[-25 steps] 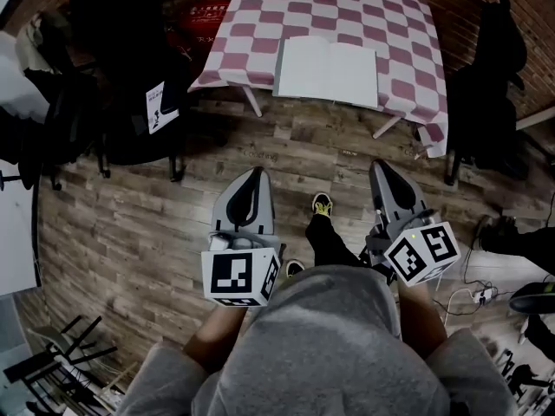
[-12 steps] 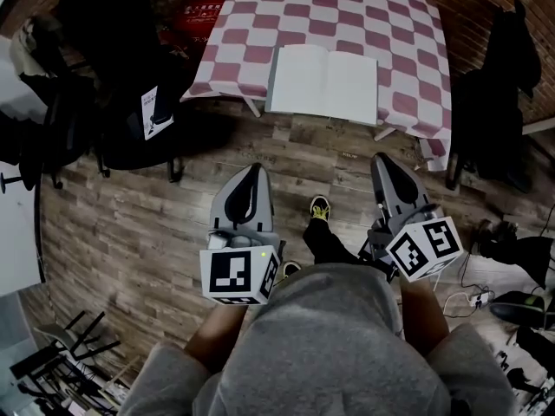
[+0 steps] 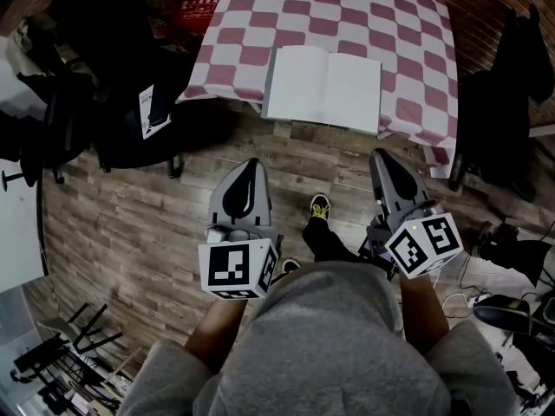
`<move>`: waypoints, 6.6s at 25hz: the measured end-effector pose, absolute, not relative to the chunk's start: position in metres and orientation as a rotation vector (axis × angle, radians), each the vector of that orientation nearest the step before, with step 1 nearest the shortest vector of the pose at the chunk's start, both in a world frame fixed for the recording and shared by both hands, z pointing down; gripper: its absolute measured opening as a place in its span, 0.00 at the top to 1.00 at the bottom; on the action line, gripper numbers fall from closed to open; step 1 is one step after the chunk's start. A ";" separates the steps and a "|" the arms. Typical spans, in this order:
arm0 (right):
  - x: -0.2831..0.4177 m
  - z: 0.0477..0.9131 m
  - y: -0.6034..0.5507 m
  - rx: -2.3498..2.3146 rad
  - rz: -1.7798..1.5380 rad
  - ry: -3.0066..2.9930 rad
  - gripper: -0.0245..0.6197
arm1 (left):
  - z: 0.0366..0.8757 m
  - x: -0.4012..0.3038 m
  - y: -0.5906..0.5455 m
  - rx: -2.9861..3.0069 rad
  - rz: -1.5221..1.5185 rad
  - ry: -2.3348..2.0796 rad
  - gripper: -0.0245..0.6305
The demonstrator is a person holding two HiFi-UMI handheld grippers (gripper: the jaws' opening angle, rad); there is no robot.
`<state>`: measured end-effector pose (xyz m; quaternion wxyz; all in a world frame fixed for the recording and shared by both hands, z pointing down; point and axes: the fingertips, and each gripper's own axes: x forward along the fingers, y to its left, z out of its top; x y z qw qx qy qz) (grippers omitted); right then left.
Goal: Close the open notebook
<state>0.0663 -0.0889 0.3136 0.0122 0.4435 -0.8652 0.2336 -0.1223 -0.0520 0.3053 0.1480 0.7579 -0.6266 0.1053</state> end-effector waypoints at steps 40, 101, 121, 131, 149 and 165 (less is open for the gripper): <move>0.051 0.335 -0.157 1.239 0.825 -2.743 0.92 | 0.339 -0.127 -0.123 2.091 0.327 -1.811 0.95; 0.009 0.447 -0.177 1.155 1.076 -2.519 0.92 | 0.520 -0.158 -0.178 1.679 0.103 -1.472 0.65; -0.001 0.464 -0.177 1.167 1.142 -2.468 0.92 | 0.553 -0.152 -0.190 1.590 0.029 -1.368 0.53; 0.003 0.465 -0.177 1.181 1.151 -2.461 0.92 | 0.556 -0.154 -0.191 1.598 0.032 -1.357 0.57; 0.013 0.448 -0.175 1.205 1.134 -2.498 0.92 | 0.535 -0.157 -0.191 1.608 0.059 -1.416 0.87; 0.076 0.400 -0.179 1.372 1.000 -2.525 0.92 | 0.478 -0.141 -0.193 1.718 0.041 -1.476 0.90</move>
